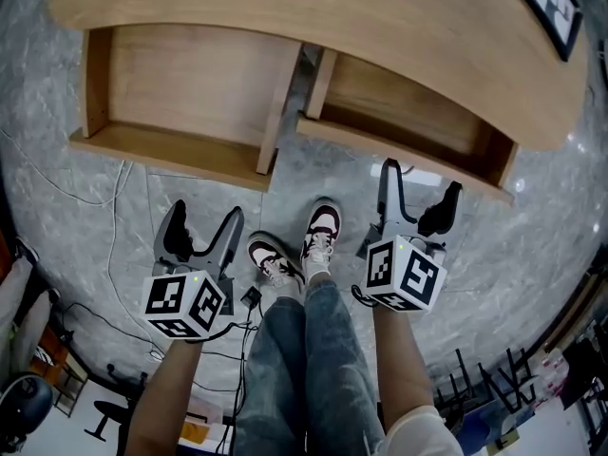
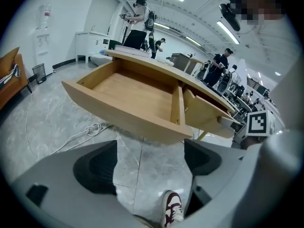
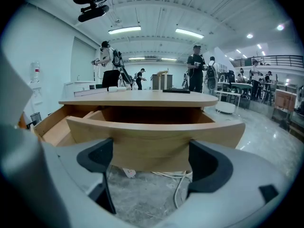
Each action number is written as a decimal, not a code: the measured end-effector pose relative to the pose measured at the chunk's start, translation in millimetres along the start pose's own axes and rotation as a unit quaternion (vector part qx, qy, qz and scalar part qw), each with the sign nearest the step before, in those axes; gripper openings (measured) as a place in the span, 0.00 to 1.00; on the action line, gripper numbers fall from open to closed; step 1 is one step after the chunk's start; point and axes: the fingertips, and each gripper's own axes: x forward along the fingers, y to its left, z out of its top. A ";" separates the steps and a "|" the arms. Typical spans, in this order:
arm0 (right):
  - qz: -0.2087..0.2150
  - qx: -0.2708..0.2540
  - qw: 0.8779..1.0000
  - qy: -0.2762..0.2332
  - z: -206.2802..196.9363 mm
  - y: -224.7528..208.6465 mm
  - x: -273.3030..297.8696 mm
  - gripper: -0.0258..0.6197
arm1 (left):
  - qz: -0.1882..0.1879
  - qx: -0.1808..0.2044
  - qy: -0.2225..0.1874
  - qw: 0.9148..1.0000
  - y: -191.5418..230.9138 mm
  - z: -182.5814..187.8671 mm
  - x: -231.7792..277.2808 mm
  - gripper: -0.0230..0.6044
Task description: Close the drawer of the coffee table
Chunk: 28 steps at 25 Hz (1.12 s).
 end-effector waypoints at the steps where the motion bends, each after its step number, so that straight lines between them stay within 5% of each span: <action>1: 0.000 0.000 1.000 0.000 1.4 -0.1 2.2 0.82 | 0.001 -0.001 -0.001 1.000 0.3 1.0 0.4 0.74; 28: -0.004 0.000 1.000 -0.007 25.7 -1.6 47.4 0.83 | 0.031 -0.040 -0.001 0.999 8.8 5.5 2.7 0.74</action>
